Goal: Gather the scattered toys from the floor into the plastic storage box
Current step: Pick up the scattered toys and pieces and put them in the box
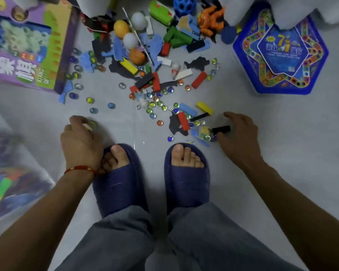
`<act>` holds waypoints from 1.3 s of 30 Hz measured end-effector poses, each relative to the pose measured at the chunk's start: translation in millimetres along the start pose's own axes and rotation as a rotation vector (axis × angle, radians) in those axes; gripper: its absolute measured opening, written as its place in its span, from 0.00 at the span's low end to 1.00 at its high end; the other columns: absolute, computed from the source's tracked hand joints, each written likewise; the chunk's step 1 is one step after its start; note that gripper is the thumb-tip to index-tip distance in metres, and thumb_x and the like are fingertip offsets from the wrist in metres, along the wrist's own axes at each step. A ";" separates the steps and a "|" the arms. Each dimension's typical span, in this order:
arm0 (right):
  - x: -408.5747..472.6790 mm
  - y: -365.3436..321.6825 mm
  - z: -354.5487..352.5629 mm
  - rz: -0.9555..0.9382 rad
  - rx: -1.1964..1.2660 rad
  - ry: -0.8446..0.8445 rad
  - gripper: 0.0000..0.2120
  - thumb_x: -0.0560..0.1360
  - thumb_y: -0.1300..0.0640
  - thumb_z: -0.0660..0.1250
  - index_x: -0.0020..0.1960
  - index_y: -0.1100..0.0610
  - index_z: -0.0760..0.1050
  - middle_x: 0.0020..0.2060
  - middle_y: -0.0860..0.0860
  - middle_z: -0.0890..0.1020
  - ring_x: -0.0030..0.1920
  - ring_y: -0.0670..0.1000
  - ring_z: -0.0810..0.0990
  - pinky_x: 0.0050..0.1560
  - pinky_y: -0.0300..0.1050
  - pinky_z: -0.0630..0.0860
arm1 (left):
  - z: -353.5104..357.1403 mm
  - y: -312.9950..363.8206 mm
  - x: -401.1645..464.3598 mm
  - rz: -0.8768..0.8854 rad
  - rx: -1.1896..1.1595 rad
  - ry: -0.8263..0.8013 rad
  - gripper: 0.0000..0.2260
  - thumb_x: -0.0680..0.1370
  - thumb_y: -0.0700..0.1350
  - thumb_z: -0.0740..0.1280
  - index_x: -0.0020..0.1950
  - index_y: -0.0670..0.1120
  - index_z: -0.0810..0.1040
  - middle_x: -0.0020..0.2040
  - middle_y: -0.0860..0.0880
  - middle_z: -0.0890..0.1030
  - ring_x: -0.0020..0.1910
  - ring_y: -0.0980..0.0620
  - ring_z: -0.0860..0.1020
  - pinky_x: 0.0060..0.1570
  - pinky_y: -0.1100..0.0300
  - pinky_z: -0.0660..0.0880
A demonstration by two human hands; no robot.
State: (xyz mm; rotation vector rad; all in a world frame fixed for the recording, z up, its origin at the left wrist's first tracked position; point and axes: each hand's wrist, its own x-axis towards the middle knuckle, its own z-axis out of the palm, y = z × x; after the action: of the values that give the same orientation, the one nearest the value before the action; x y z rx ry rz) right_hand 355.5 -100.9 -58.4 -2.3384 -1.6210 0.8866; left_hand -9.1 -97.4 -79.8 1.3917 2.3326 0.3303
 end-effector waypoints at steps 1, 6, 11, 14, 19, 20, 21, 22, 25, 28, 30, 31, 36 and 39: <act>-1.2 2.2 0.6 -0.020 -0.024 -0.014 0.28 0.72 0.54 0.72 0.70 0.50 0.70 0.68 0.54 0.69 0.66 0.58 0.67 0.61 0.40 0.58 | -1.8 0.3 -0.9 0.004 -0.002 -0.002 0.11 0.78 0.42 0.63 0.58 0.40 0.71 0.48 0.33 0.79 0.48 0.33 0.75 0.47 0.44 0.72; -3.0 13.5 5.0 -0.167 -0.093 0.005 0.22 0.73 0.55 0.74 0.66 0.53 0.75 0.62 0.54 0.74 0.61 0.57 0.71 0.57 0.37 0.61 | -17.8 23.1 -11.9 0.102 -0.083 0.016 0.17 0.74 0.43 0.65 0.62 0.45 0.70 0.46 0.42 0.80 0.48 0.38 0.77 0.50 0.42 0.75; 6.8 20.0 3.8 -0.278 -0.134 -0.006 0.13 0.73 0.55 0.74 0.57 0.54 0.80 0.54 0.52 0.76 0.54 0.55 0.73 0.52 0.36 0.63 | -7.3 75.3 -29.1 0.361 -0.168 -0.119 0.21 0.76 0.40 0.66 0.69 0.44 0.70 0.49 0.43 0.76 0.47 0.46 0.75 0.51 0.56 0.73; 10.1 20.2 5.9 -0.322 -0.168 0.001 0.11 0.73 0.55 0.75 0.55 0.53 0.80 0.51 0.51 0.77 0.51 0.53 0.73 0.50 0.39 0.67 | 8.2 99.8 -35.8 0.495 -0.107 -0.248 0.21 0.74 0.38 0.68 0.67 0.41 0.73 0.53 0.41 0.74 0.46 0.46 0.74 0.49 0.58 0.72; 14.5 18.0 9.8 -0.339 -0.167 0.017 0.10 0.74 0.59 0.72 0.55 0.53 0.79 0.50 0.52 0.78 0.49 0.53 0.75 0.49 0.42 0.70 | 17.8 115.8 -44.7 0.605 -0.105 -0.362 0.21 0.72 0.39 0.72 0.64 0.40 0.75 0.59 0.39 0.71 0.50 0.42 0.76 0.49 0.55 0.74; 15.5 17.9 9.8 -0.333 -0.155 0.020 0.10 0.74 0.60 0.72 0.54 0.53 0.80 0.49 0.52 0.78 0.49 0.53 0.75 0.49 0.43 0.71 | 18.1 116.1 -45.5 0.601 -0.117 -0.362 0.20 0.72 0.39 0.72 0.64 0.41 0.75 0.60 0.39 0.71 0.51 0.42 0.75 0.49 0.57 0.72; 16.4 17.6 9.0 -0.327 -0.144 0.027 0.10 0.73 0.61 0.72 0.54 0.53 0.80 0.48 0.53 0.78 0.48 0.53 0.76 0.49 0.44 0.72 | 18.2 115.9 -46.3 0.589 -0.130 -0.358 0.20 0.72 0.39 0.72 0.64 0.41 0.75 0.61 0.39 0.71 0.51 0.43 0.75 0.49 0.59 0.71; 17.3 17.7 8.3 -0.317 -0.137 0.030 0.10 0.73 0.61 0.72 0.54 0.54 0.80 0.48 0.53 0.78 0.48 0.53 0.76 0.48 0.44 0.71 | 18.6 115.1 -47.1 0.567 -0.152 -0.347 0.20 0.72 0.39 0.71 0.64 0.41 0.75 0.61 0.40 0.71 0.52 0.44 0.75 0.50 0.62 0.69; 17.7 13.5 4.9 -0.270 -0.144 0.009 0.11 0.72 0.61 0.72 0.54 0.55 0.79 0.48 0.54 0.79 0.48 0.53 0.76 0.47 0.43 0.70 | 19.7 115.2 -53.8 0.475 -0.250 -0.331 0.19 0.72 0.39 0.70 0.63 0.42 0.74 0.57 0.43 0.75 0.51 0.47 0.76 0.50 0.66 0.67; 14.7 8.4 -2.6 -0.174 -0.005 0.060 0.11 0.73 0.61 0.72 0.55 0.55 0.79 0.48 0.54 0.81 0.47 0.51 0.79 0.50 0.42 0.77 | 19.4 118.5 -62.6 0.369 -0.372 -0.398 0.17 0.74 0.38 0.67 0.62 0.46 0.72 0.53 0.50 0.77 0.48 0.51 0.78 0.48 0.61 0.73; 10.2 5.4 -10.8 -0.035 0.250 0.129 0.12 0.73 0.64 0.72 0.55 0.55 0.79 0.49 0.51 0.83 0.46 0.45 0.81 0.51 0.34 0.78 | 19.5 121.5 -66.1 0.254 -0.444 -0.494 0.17 0.76 0.39 0.66 0.63 0.50 0.72 0.50 0.52 0.79 0.45 0.53 0.79 0.47 0.60 0.76; 8.2 4.4 -15.0 0.054 0.436 0.151 0.12 0.73 0.66 0.71 0.54 0.55 0.79 0.49 0.51 0.83 0.46 0.45 0.82 0.51 0.36 0.80 | 19.5 123.9 -66.8 0.169 -0.524 -0.551 0.15 0.77 0.39 0.65 0.63 0.52 0.73 0.49 0.52 0.80 0.44 0.53 0.80 0.47 0.58 0.77; -5.1 3.0 -32.3 0.458 1.544 0.039 0.08 0.76 0.67 0.60 0.52 0.60 0.74 0.48 0.61 0.81 0.44 0.55 0.80 0.46 0.45 0.79 | 17.8 143.4 -65.6 -0.351 -1.091 -0.785 0.13 0.79 0.35 0.55 0.58 0.41 0.77 0.42 0.45 0.82 0.33 0.49 0.76 0.32 0.57 0.75; -8.9 4.9 -34.9 0.569 1.812 0.041 0.06 0.75 0.56 0.62 0.46 0.59 0.73 0.45 0.59 0.81 0.39 0.55 0.77 0.44 0.46 0.76 | 18.1 150.6 -63.8 -0.432 -1.217 -0.898 0.13 0.79 0.37 0.55 0.57 0.38 0.77 0.42 0.42 0.81 0.33 0.49 0.74 0.31 0.56 0.71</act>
State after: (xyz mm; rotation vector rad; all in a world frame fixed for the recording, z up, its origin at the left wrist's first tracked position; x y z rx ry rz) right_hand 376.6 -104.0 -28.9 -1.2323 0.2479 1.3938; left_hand 144.2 -82.0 -22.0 0.2745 1.1697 0.6502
